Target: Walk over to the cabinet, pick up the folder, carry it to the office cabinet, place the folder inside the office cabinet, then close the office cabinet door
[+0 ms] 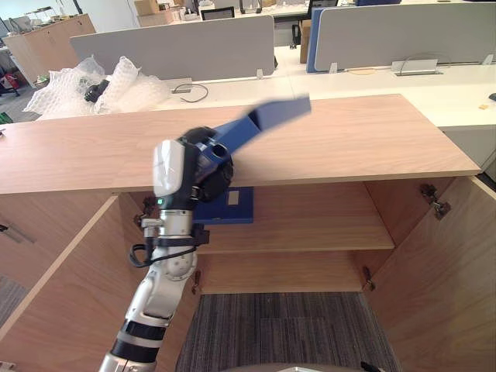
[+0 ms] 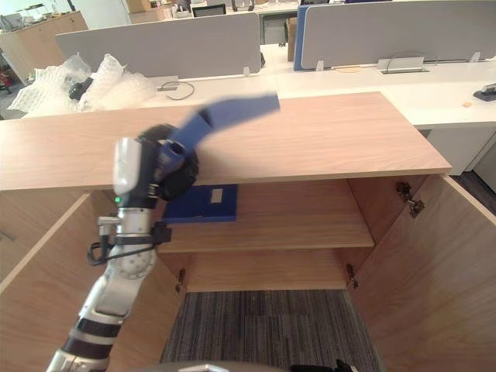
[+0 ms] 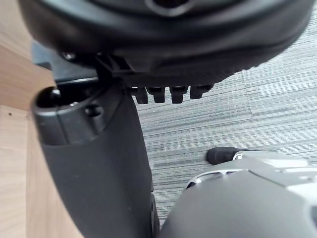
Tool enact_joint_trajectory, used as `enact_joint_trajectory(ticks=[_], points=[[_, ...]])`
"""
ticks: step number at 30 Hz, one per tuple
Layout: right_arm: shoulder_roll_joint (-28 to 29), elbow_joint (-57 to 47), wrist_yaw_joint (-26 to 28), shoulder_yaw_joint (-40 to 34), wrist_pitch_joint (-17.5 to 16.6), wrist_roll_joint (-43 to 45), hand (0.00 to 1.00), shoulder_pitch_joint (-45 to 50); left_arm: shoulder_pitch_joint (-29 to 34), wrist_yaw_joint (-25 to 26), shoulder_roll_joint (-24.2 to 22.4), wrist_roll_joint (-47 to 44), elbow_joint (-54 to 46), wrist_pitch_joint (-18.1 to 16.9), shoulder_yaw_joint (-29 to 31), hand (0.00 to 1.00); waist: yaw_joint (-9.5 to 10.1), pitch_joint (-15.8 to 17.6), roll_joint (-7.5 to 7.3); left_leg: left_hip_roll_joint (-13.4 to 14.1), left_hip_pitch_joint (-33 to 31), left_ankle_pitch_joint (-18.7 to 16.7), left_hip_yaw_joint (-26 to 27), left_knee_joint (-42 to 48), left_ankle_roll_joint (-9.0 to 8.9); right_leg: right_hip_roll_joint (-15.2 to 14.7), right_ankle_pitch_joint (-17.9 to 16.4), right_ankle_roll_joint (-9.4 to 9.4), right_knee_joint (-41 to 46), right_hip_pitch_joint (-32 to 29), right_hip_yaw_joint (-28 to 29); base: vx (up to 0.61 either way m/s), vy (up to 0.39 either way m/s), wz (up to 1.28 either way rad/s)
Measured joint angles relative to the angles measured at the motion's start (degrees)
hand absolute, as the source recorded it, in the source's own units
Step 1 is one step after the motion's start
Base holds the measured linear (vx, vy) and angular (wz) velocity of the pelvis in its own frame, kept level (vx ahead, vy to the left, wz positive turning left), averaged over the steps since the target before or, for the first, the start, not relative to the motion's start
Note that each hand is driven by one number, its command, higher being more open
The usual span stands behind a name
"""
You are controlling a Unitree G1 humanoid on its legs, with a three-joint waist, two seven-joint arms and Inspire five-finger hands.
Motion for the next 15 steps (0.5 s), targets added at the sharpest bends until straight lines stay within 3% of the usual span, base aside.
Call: enact_joint_trajectory(ticks=[1,3,6,10,12,15], points=[[0.0,-0.8,-0.3,0.4,0.0,1.5,1.0,0.4,0.9,-0.7,-0.2,-5.5,-1.5,-1.2,0.8,0.0,0.03,0.0,-0.03,0.0,-0.1,0.0,0.0,0.0,0.0,0.0,0.0,0.02,0.0,-0.1,0.0,-0.01,0.031,-0.06],[0.8,-4.9,-1.8,0.9,-0.2,6.7,1.0,1.7,5.1,-3.5,-1.7,-25.6,-6.2,-4.4,2.4,0.0,0.37,0.2,-0.26,0.1,-0.5,0.0,0.4,0.1,0.01,0.0,0.0,0.01,0.4,-0.9,0.5,0.0,0.028,-0.07],[3.2,-15.6,-4.1,0.9,-0.8,11.9,1.0,4.0,9.9,-6.3,-4.3,-42.1,-9.8,-5.5,3.5,0.0,0.69,0.4,-0.87,0.3,-1.3,0.1,0.8,0.3,0.12,0.2,0.1,-0.1,1.0,-2.2,1.0,0.0,0.027,-0.08],[6.3,-28.9,-6.9,0.9,-3.5,18.8,1.0,6.6,13.4,-8.8,-5.8,-58.3,-12.1,-5.5,5.3,0.0,0.7,0.6,-1.34,0.4,-1.4,0.1,1.5,0.4,0.13,0.1,0.2,-0.14,1.5,-3.0,1.8,0.0,0.027,-0.1],[8.1,-36.6,-7.1,0.9,-5.1,27.1,1.0,8.4,15.1,-10.5,-7.7,-65.8,-12.6,-5.5,5.9,0.0,0.7,0.6,-1.34,0.4,-1.3,0.1,1.8,0.4,0.14,0.0,0.2,-0.14,1.9,-3.2,2.2,-0.01,0.024,-0.07],[9.3,-47.9,-7.7,2.0,-5.5,31.9,1.0,11.6,16.7,-11.4,-10.0,-70.9,-13.6,-5.5,6.7,0.0,0.71,0.6,-1.09,0.6,-1.1,0.1,2.7,0.4,0.14,0.1,0.2,-0.14,2.3,-3.8,3.1,-0.02,0.023,-0.14]])
